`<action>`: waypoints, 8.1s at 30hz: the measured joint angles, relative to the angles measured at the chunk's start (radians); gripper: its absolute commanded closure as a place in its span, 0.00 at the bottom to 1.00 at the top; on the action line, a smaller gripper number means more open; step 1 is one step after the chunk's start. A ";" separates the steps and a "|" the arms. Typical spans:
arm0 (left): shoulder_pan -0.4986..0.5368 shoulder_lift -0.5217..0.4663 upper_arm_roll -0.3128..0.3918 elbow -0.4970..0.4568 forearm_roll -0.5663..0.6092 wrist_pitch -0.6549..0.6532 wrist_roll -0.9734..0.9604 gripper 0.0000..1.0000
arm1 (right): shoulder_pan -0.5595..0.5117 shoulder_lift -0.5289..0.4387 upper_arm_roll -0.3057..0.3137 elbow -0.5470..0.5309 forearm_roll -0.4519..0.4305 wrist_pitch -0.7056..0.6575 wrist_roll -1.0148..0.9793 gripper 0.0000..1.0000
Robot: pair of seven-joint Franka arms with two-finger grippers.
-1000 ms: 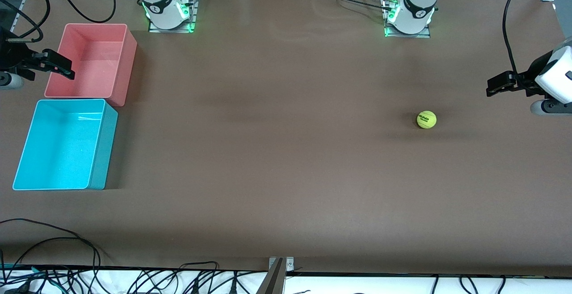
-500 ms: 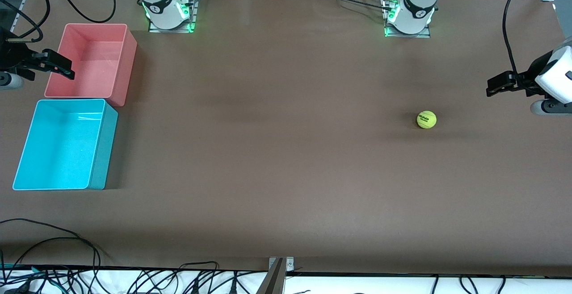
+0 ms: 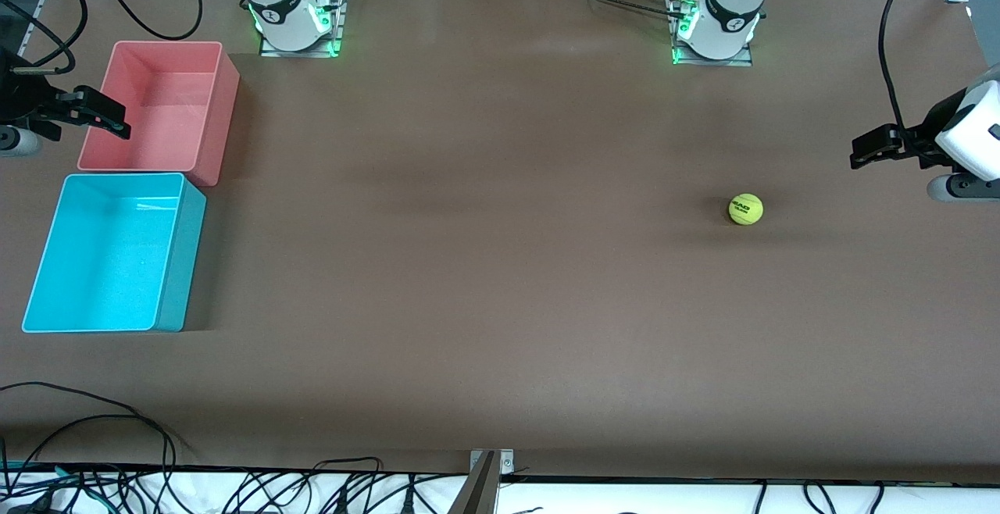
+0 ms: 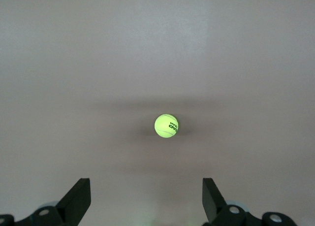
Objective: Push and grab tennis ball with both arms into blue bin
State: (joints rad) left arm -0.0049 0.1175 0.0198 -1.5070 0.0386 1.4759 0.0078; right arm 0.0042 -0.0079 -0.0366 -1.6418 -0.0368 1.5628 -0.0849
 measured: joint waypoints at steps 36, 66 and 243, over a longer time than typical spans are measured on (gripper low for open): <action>0.000 0.000 0.000 0.000 0.000 0.000 0.000 0.00 | 0.000 0.000 0.000 0.000 0.000 0.000 0.000 0.00; 0.004 0.000 0.002 0.000 -0.003 0.000 -0.001 1.00 | 0.000 0.000 0.000 0.000 0.000 0.000 0.000 0.00; 0.136 0.197 -0.643 -0.892 0.188 1.034 -2.399 1.00 | 0.000 0.001 -0.008 0.000 0.001 -0.001 0.000 0.00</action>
State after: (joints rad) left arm 0.1315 0.3144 -0.6232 -2.3994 0.2271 2.5097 -2.3911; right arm 0.0039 -0.0064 -0.0446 -1.6418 -0.0362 1.5618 -0.0851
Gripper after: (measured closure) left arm 0.991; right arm 0.000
